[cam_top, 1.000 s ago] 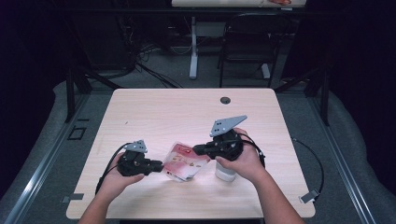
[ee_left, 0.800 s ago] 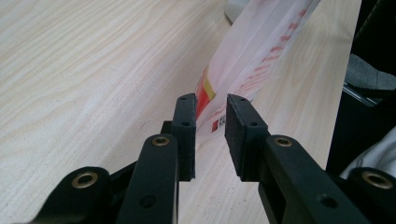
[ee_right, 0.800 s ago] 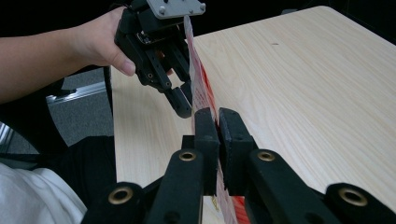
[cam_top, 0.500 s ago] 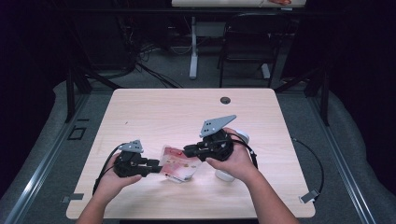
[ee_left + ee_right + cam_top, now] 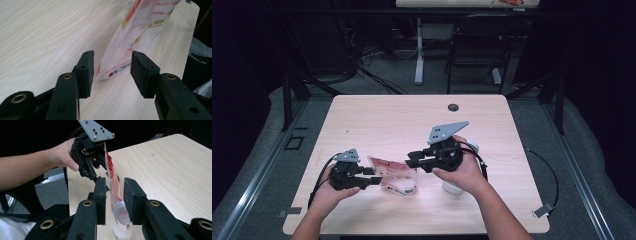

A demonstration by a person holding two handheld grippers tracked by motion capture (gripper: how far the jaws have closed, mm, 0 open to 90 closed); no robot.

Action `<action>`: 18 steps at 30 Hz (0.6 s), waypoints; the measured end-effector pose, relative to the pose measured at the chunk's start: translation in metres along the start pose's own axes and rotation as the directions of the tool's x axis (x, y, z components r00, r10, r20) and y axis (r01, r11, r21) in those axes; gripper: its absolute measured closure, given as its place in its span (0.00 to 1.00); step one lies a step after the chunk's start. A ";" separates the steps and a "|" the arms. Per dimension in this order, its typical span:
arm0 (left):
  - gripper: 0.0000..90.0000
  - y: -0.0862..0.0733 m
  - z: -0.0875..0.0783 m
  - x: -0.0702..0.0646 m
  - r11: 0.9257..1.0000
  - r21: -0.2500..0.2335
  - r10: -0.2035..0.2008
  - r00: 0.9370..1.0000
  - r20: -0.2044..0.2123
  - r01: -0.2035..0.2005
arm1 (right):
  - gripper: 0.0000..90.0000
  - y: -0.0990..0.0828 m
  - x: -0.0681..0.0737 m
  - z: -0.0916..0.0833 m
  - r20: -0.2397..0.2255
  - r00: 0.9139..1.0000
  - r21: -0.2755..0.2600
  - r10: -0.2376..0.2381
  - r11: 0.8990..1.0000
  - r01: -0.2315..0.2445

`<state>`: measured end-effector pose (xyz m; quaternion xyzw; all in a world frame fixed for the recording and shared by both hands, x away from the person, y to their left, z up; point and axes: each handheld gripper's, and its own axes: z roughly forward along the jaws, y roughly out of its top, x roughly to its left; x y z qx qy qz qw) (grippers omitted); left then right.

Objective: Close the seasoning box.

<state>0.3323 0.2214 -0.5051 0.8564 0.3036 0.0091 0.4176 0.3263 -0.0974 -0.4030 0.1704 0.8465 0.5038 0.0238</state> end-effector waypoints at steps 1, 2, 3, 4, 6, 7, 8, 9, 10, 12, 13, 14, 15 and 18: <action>0.59 -0.001 -0.002 0.001 1.000 -0.005 -0.004 1.000 -0.006 0.004 | 0.78 0.000 0.000 -0.001 0.006 1.000 -0.006 0.002 1.000 -0.002; 0.58 -0.001 -0.003 0.002 1.000 -0.011 -0.007 1.000 -0.011 0.006 | 0.77 0.000 0.000 -0.002 0.010 1.000 -0.013 0.004 1.000 -0.003; 0.58 -0.002 -0.005 0.003 1.000 -0.017 -0.010 1.000 -0.016 0.010 | 0.76 0.000 0.001 -0.003 0.013 1.000 -0.019 0.006 1.000 -0.006; 0.58 -0.003 -0.007 0.004 1.000 -0.023 -0.016 1.000 -0.022 0.015 | 0.76 0.000 0.001 -0.004 0.014 1.000 -0.022 0.004 1.000 -0.004; 0.57 -0.005 -0.010 0.006 0.999 -0.030 -0.020 0.999 -0.033 0.019 | 0.74 -0.001 0.001 -0.007 0.025 1.000 -0.023 0.005 1.000 -0.005; 0.57 -0.005 -0.011 0.007 0.999 -0.035 -0.021 0.999 -0.038 0.020 | 0.73 -0.001 0.002 -0.008 0.032 0.999 -0.023 0.002 1.000 -0.002; 0.57 -0.006 -0.013 0.008 0.999 -0.043 -0.025 0.999 -0.042 0.023 | 0.73 -0.002 0.002 -0.009 0.040 0.999 -0.024 0.005 1.000 -0.004; 0.56 -0.007 -0.014 0.009 0.999 -0.045 -0.025 0.999 -0.045 0.023 | 0.72 -0.003 0.002 -0.011 0.044 0.999 -0.030 0.009 1.000 -0.008; 0.56 -0.007 -0.015 0.010 0.998 -0.048 -0.029 0.998 -0.053 0.026 | 0.71 -0.003 0.002 -0.012 0.051 0.999 -0.034 0.013 0.999 -0.011; 0.56 -0.009 -0.017 0.012 0.998 -0.058 -0.034 0.998 -0.054 0.031 | 0.70 -0.005 0.002 -0.014 0.068 0.998 -0.035 0.015 0.999 -0.013; 0.56 -0.009 -0.018 0.012 0.998 -0.058 -0.040 0.998 -0.053 0.037 | 0.69 -0.007 0.002 -0.016 0.074 0.997 -0.036 0.018 0.999 -0.015; 0.56 -0.010 -0.019 0.013 0.997 -0.060 -0.043 0.998 -0.056 0.040 | 0.69 -0.008 0.002 -0.017 0.078 0.997 -0.036 0.021 0.999 -0.018; 0.56 -0.010 -0.020 0.013 0.998 -0.056 -0.042 0.997 -0.062 0.039 | 0.69 -0.009 0.002 -0.018 0.085 0.996 -0.036 0.023 0.999 -0.021; 0.56 -0.011 -0.022 0.015 0.997 -0.065 -0.048 0.997 -0.063 0.044 | 0.66 -0.012 0.002 -0.023 0.102 0.994 -0.045 0.029 0.999 -0.025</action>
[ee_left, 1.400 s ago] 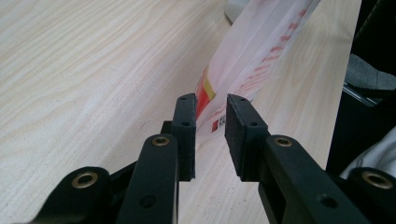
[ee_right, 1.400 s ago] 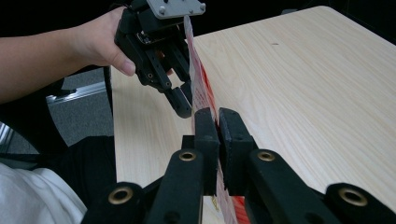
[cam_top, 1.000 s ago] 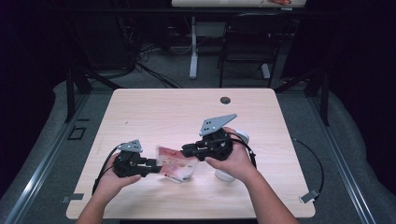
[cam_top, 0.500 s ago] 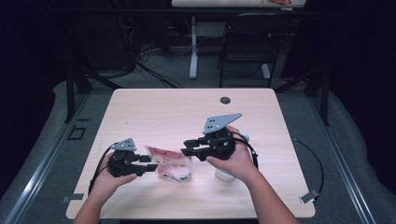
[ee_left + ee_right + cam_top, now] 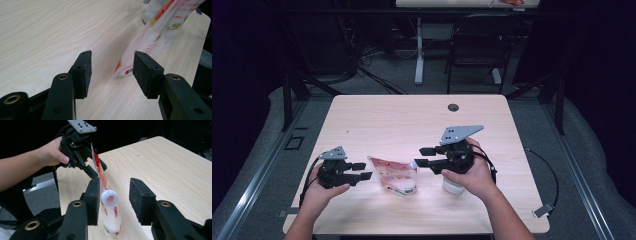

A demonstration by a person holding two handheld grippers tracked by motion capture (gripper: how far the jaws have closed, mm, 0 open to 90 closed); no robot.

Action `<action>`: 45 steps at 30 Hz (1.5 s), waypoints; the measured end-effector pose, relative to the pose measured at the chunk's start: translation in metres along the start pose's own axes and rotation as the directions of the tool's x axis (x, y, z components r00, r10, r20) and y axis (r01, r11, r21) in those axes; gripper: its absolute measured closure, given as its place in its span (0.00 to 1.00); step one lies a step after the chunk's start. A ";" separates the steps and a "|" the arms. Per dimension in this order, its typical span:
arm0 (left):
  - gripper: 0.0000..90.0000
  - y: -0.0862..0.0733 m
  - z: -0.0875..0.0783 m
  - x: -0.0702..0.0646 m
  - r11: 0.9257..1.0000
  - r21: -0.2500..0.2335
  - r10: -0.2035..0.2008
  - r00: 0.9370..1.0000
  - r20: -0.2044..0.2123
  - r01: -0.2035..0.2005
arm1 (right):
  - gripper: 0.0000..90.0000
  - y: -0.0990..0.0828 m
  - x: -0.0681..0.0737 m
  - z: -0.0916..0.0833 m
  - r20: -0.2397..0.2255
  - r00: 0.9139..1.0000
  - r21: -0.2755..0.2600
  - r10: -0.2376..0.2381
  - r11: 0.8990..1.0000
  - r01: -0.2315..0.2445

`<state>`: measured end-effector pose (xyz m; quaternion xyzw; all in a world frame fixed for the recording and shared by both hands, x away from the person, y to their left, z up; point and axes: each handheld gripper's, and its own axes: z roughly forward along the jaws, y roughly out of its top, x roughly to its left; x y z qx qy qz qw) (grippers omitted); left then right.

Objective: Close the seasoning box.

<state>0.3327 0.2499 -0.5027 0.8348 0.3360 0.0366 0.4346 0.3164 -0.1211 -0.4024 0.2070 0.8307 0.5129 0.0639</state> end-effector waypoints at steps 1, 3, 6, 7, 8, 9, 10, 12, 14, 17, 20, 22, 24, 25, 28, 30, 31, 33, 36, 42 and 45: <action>0.56 0.000 -0.001 0.000 1.000 -0.004 -0.003 1.000 -0.002 0.003 | 0.65 -0.001 0.000 -0.002 0.010 1.000 -0.003 0.001 1.000 -0.001; 0.56 -0.001 -0.002 0.002 1.000 -0.010 -0.005 1.000 -0.008 0.005 | 0.64 -0.004 -0.001 -0.005 0.032 0.999 -0.004 0.004 1.000 -0.004; 0.55 -0.002 -0.004 0.003 1.000 -0.016 -0.012 1.000 -0.016 0.011 | 0.64 -0.010 -0.003 -0.011 0.046 0.999 -0.016 0.018 1.000 -0.017; 0.55 -0.003 -0.005 0.004 1.000 -0.019 -0.013 1.000 -0.017 0.013 | 0.63 -0.012 -0.003 -0.014 0.053 0.998 -0.019 0.019 1.000 -0.018; 0.55 -0.003 -0.006 0.004 1.000 -0.025 -0.016 0.999 -0.031 0.015 | 0.63 -0.013 -0.004 -0.015 0.056 0.998 -0.024 0.025 0.999 -0.023; 0.55 -0.003 -0.007 0.005 0.999 -0.027 -0.018 1.000 -0.019 0.017 | 0.62 -0.015 -0.004 -0.018 0.062 0.998 -0.033 0.032 0.999 -0.030; 0.55 -0.004 -0.007 0.005 0.999 -0.027 -0.019 1.000 -0.024 0.018 | 0.62 -0.018 -0.005 -0.021 0.067 0.997 -0.040 0.036 0.999 -0.033; 0.55 -0.004 -0.009 0.006 1.000 -0.024 -0.017 1.000 -0.022 0.016 | 0.59 -0.022 -0.006 -0.025 0.090 0.995 -0.048 0.038 0.998 -0.034; 0.55 -0.005 -0.009 0.006 1.000 -0.028 -0.013 1.000 -0.028 0.012 | 0.57 -0.028 -0.006 -0.029 0.117 0.992 -0.063 0.041 0.997 -0.034; 0.55 -0.005 -0.010 0.005 1.000 -0.025 -0.015 0.999 -0.032 0.014 | 0.54 -0.039 -0.007 -0.035 0.147 0.988 -0.082 0.049 0.996 -0.037; 0.55 -0.007 -0.009 0.005 0.999 -0.028 -0.017 0.999 -0.035 0.016 | 0.51 -0.052 -0.007 -0.040 0.171 0.983 -0.090 0.059 0.995 -0.044; 0.55 -0.009 -0.008 0.005 0.999 -0.031 -0.016 0.999 -0.048 0.015 | 0.51 -0.061 -0.007 -0.044 0.176 0.981 -0.088 0.079 0.994 -0.064; 0.55 -0.011 -0.008 0.005 0.999 -0.029 -0.021 0.999 -0.041 0.020 | 0.54 -0.069 -0.008 -0.048 0.186 0.978 -0.085 0.097 0.993 -0.082; 0.55 -0.012 -0.008 0.005 0.999 -0.031 -0.023 0.999 -0.040 0.022 | 0.54 -0.073 -0.009 -0.050 0.181 0.977 -0.094 0.112 0.991 -0.096; 0.55 -0.015 -0.006 0.005 0.999 -0.031 -0.020 0.999 -0.045 0.019 | 0.55 -0.085 -0.010 -0.056 0.186 0.973 -0.112 0.136 0.987 -0.116; 0.55 -0.016 -0.005 0.004 1.000 -0.018 -0.023 0.999 -0.045 0.022 | 0.55 -0.093 -0.011 -0.061 0.197 0.968 -0.150 0.153 0.981 -0.125; 0.55 -0.017 -0.003 0.004 0.999 -0.023 -0.024 0.999 -0.046 0.023 | 0.55 -0.096 -0.011 -0.064 0.208 0.965 -0.166 0.160 0.978 -0.127; 0.55 -0.019 -0.001 0.003 1.000 -0.009 -0.017 0.999 -0.045 0.017 | 0.55 -0.103 -0.012 -0.069 0.230 0.956 -0.199 0.184 0.970 -0.139; 0.54 -0.021 0.001 0.001 1.000 -0.004 -0.008 0.999 -0.045 0.007 | 0.55 -0.115 -0.015 -0.074 0.250 0.944 -0.216 0.216 0.963 -0.163; 0.53 -0.025 0.003 0.002 1.000 -0.007 -0.008 0.998 -0.058 0.008 | 0.55 -0.138 -0.017 -0.082 0.285 0.922 -0.235 0.262 0.952 -0.198; 0.53 -0.026 0.003 0.003 1.000 -0.013 -0.017 0.998 -0.068 0.016 | 0.55 -0.145 -0.019 -0.087 0.311 0.906 -0.250 0.287 0.944 -0.213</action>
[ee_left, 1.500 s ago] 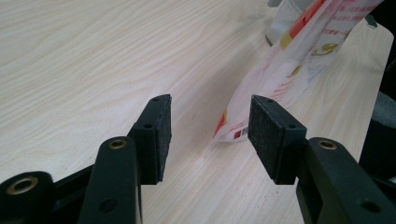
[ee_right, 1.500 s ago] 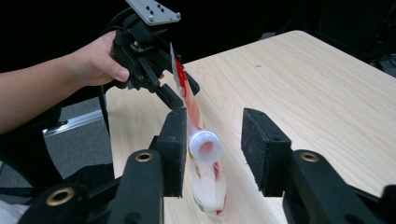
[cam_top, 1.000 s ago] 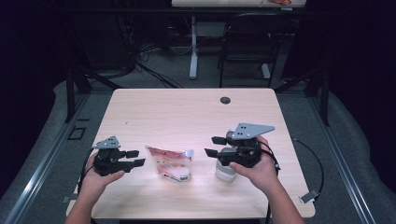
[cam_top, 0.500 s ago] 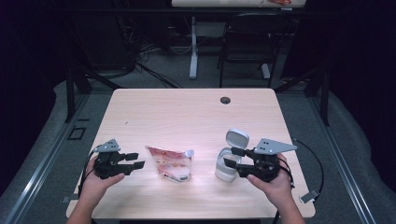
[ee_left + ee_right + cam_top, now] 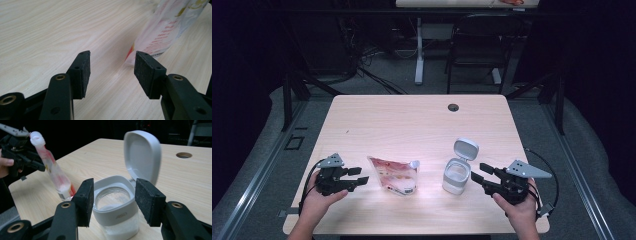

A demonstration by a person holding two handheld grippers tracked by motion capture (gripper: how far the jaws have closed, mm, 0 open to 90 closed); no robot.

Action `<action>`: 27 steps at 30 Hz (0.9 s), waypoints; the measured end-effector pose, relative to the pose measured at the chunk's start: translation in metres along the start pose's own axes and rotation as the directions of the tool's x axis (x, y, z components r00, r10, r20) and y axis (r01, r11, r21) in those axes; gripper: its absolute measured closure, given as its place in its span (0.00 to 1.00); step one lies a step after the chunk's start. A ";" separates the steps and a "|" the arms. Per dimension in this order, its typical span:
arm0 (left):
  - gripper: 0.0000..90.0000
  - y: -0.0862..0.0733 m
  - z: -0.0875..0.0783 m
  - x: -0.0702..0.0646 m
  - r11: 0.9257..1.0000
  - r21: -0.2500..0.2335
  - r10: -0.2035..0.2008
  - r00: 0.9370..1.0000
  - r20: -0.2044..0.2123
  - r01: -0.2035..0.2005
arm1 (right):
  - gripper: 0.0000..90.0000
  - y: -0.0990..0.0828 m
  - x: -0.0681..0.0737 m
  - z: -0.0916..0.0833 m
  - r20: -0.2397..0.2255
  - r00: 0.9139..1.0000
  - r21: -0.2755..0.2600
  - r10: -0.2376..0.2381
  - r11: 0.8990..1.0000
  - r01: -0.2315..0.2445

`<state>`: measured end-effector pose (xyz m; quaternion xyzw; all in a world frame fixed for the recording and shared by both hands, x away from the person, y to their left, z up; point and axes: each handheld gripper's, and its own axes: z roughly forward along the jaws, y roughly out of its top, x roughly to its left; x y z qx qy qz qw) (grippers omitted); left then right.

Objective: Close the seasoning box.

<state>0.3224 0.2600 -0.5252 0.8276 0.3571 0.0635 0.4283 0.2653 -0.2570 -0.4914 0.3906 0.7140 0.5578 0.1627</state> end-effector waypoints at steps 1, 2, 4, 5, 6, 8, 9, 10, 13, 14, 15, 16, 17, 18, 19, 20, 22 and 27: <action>0.53 0.000 -0.001 0.000 1.000 0.000 -0.002 1.000 -0.008 0.002 | 0.55 -0.003 -0.002 -0.001 0.007 1.000 -0.009 0.011 1.000 -0.011; 0.53 -0.001 -0.001 0.001 1.000 -0.004 -0.004 1.000 -0.010 0.004 | 0.55 -0.006 -0.004 -0.003 0.025 0.999 -0.011 0.024 1.000 -0.024; 0.52 -0.002 -0.001 0.002 1.000 -0.016 -0.010 1.000 -0.014 0.010 | 0.55 -0.012 -0.009 -0.003 0.059 0.998 -0.006 0.039 0.999 -0.039; 0.52 -0.002 -0.001 0.003 1.000 -0.014 -0.015 1.000 -0.018 0.015 | 0.55 -0.014 -0.011 -0.003 0.075 0.996 -0.002 0.049 0.999 -0.049; 0.52 -0.003 -0.001 0.003 1.000 -0.015 -0.022 1.000 -0.017 0.021 | 0.55 -0.017 -0.013 -0.002 0.091 0.994 0.000 0.058 0.998 -0.059; 0.52 -0.003 -0.001 0.005 1.000 -0.010 -0.022 1.000 -0.019 0.022 | 0.55 -0.022 -0.016 0.001 0.118 0.991 0.011 0.069 0.997 -0.071; 0.52 -0.004 0.000 0.005 0.999 -0.019 -0.030 0.999 -0.022 0.029 | 0.55 -0.024 -0.017 0.002 0.133 0.989 0.021 0.069 0.997 -0.073; 0.52 -0.005 0.000 0.005 0.999 -0.018 -0.034 0.999 -0.026 0.033 | 0.55 -0.026 -0.018 0.003 0.146 0.987 0.026 0.069 0.997 -0.074; 0.52 -0.006 0.001 0.006 0.999 -0.019 -0.040 0.999 -0.018 0.040 | 0.55 -0.031 -0.021 0.007 0.170 0.982 0.042 0.080 0.995 -0.088; 0.52 -0.007 0.003 0.006 0.999 -0.023 -0.045 0.999 -0.030 0.045 | 0.56 -0.033 -0.022 0.009 0.179 0.981 0.050 0.081 0.995 -0.091; 0.52 -0.007 0.003 0.007 0.999 -0.016 -0.044 0.999 -0.018 0.043 | 0.56 -0.034 -0.023 0.010 0.187 0.979 0.064 0.083 0.993 -0.096; 0.52 -0.008 0.003 0.007 0.999 -0.016 -0.048 0.999 -0.019 0.048 | 0.56 -0.036 -0.024 0.012 0.196 0.977 0.071 0.087 0.992 -0.103; 0.52 -0.008 0.004 0.007 0.999 -0.014 -0.044 0.999 -0.019 0.043 | 0.56 -0.038 -0.024 0.014 0.205 0.975 0.080 0.085 0.991 -0.104; 0.52 -0.008 0.004 0.008 0.999 -0.013 -0.042 0.999 -0.018 0.042 | 0.56 -0.039 -0.025 0.015 0.214 0.974 0.095 0.079 0.990 -0.102; 0.52 -0.009 0.005 0.007 0.999 -0.013 -0.048 0.999 -0.021 0.048 | 0.56 -0.040 -0.025 0.016 0.219 0.972 0.102 0.080 0.989 -0.104; 0.52 -0.009 0.005 0.008 0.999 -0.012 -0.048 0.999 -0.022 0.047 | 0.56 -0.040 -0.026 0.018 0.226 0.971 0.108 0.076 0.989 -0.102; 0.52 -0.009 0.006 0.008 0.999 -0.007 -0.048 0.999 -0.023 0.048 | 0.56 -0.042 -0.028 0.019 0.232 0.969 0.114 0.080 0.988 -0.108; 0.52 -0.010 0.011 0.007 0.999 -0.008 -0.053 0.999 -0.014 0.053 | 0.56 -0.045 -0.030 0.022 0.250 0.964 0.119 0.091 0.985 -0.124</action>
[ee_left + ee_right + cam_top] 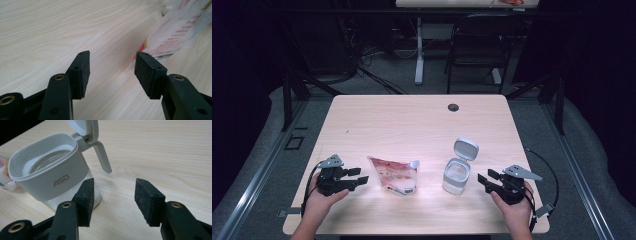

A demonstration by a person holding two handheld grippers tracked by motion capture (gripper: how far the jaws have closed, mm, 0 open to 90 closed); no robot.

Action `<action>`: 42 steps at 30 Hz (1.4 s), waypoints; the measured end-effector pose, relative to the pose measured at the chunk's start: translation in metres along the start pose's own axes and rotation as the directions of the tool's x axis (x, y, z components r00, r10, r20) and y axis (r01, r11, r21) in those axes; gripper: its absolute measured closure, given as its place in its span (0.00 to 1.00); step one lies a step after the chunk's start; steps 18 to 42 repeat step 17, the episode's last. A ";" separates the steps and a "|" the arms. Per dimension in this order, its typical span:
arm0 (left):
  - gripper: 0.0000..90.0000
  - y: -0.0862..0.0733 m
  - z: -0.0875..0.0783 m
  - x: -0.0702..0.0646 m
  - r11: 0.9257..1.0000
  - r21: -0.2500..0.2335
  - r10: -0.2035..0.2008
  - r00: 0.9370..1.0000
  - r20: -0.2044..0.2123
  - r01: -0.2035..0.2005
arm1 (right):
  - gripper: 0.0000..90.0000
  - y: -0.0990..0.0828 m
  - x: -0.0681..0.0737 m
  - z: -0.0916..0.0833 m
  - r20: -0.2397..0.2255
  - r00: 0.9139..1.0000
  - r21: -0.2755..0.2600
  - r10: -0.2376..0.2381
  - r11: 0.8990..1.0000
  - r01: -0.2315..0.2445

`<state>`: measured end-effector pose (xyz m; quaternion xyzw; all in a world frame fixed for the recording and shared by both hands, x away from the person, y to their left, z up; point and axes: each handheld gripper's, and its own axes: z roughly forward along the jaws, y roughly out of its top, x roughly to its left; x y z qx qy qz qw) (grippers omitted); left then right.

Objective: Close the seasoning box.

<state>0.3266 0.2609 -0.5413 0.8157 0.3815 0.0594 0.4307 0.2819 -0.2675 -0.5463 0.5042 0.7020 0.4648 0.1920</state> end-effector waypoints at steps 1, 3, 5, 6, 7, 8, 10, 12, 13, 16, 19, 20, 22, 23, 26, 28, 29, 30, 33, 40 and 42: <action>0.52 0.000 0.001 0.000 1.000 0.004 0.000 1.000 0.001 0.000 | 0.56 0.000 0.000 0.000 0.004 1.000 0.003 0.000 1.000 0.000; 0.51 -0.001 0.003 -0.001 1.000 0.007 0.006 1.000 -0.003 -0.006 | 0.55 -0.001 0.000 0.000 0.012 1.000 0.005 0.002 1.000 -0.002; 0.51 -0.001 0.005 -0.002 1.000 0.014 0.006 1.000 -0.008 -0.006 | 0.55 -0.001 -0.001 0.001 0.014 1.000 0.006 0.006 1.000 -0.006; 0.51 -0.002 0.006 -0.002 1.000 0.011 0.007 1.000 -0.010 -0.007 | 0.55 -0.001 -0.001 0.001 0.014 1.000 0.007 0.007 1.000 -0.008; 0.51 -0.001 0.006 -0.002 1.000 0.020 0.014 1.000 -0.008 -0.014 | 0.55 -0.001 -0.001 0.001 0.011 1.000 0.007 0.009 1.000 -0.009; 0.50 -0.002 0.007 -0.002 1.000 0.024 0.012 1.000 -0.009 -0.012 | 0.55 -0.001 -0.002 0.001 0.011 1.000 0.010 0.009 1.000 -0.009; 0.50 -0.003 0.008 -0.003 1.000 0.022 0.013 1.000 -0.013 -0.013 | 0.55 -0.002 -0.001 0.002 0.007 1.000 0.020 0.005 1.000 -0.005; 0.50 -0.003 0.008 -0.002 1.000 0.026 0.013 1.000 -0.014 -0.012 | 0.55 -0.001 0.000 0.003 0.005 1.000 0.019 0.001 1.000 -0.001; 0.50 -0.003 0.008 -0.002 1.000 0.025 0.014 1.000 -0.016 -0.014 | 0.55 -0.001 0.000 0.003 0.003 1.000 0.020 0.001 1.000 -0.002; 0.50 -0.003 0.010 -0.003 1.000 0.022 0.020 0.999 -0.043 -0.019 | 0.54 -0.001 0.000 0.003 0.008 1.000 0.023 -0.003 1.000 0.003; 0.50 -0.003 0.010 -0.003 1.000 0.019 0.019 0.999 -0.045 -0.018 | 0.54 -0.001 0.000 0.003 0.008 1.000 0.021 -0.001 1.000 0.001; 0.50 -0.003 0.010 -0.003 1.000 0.019 0.019 0.999 -0.045 -0.018 | 0.54 -0.001 0.000 0.003 0.008 1.000 0.021 -0.001 1.000 0.001; 0.50 -0.003 0.010 -0.003 1.000 0.019 0.019 0.999 -0.045 -0.018 | 0.54 -0.001 0.000 0.003 0.008 1.000 0.021 -0.001 1.000 0.001; 0.50 -0.003 0.010 -0.003 1.000 0.019 0.019 0.999 -0.045 -0.018 | 0.54 -0.001 0.000 0.003 0.008 1.000 0.021 -0.001 1.000 0.001; 0.50 -0.003 0.010 -0.003 1.000 0.019 0.019 0.999 -0.045 -0.018 | 0.54 -0.001 0.000 0.003 0.008 1.000 0.021 -0.001 1.000 0.001; 0.50 -0.003 0.010 -0.003 1.000 0.019 0.019 0.999 -0.045 -0.018 | 0.54 -0.001 0.000 0.003 0.008 1.000 0.021 -0.001 1.000 0.001; 0.50 -0.003 0.010 -0.003 1.000 0.019 0.019 0.999 -0.045 -0.018 | 0.54 -0.001 0.000 0.003 0.008 1.000 0.021 -0.001 1.000 0.001; 0.50 -0.003 0.010 -0.003 1.000 0.019 0.019 0.999 -0.045 -0.018 | 0.54 -0.001 0.000 0.003 0.008 1.000 0.021 -0.001 1.000 0.001; 0.50 -0.003 0.010 -0.003 1.000 0.019 0.019 0.999 -0.045 -0.018 | 0.54 -0.001 0.000 0.003 0.008 1.000 0.021 -0.001 1.000 0.001; 0.50 -0.003 0.010 -0.003 1.000 0.019 0.019 0.999 -0.045 -0.018 | 0.54 -0.001 0.000 0.003 0.008 1.000 0.021 -0.001 1.000 0.001; 0.50 -0.003 0.010 -0.003 1.000 0.019 0.019 0.999 -0.045 -0.018 | 0.54 -0.001 0.000 0.003 0.008 1.000 0.021 -0.001 1.000 0.001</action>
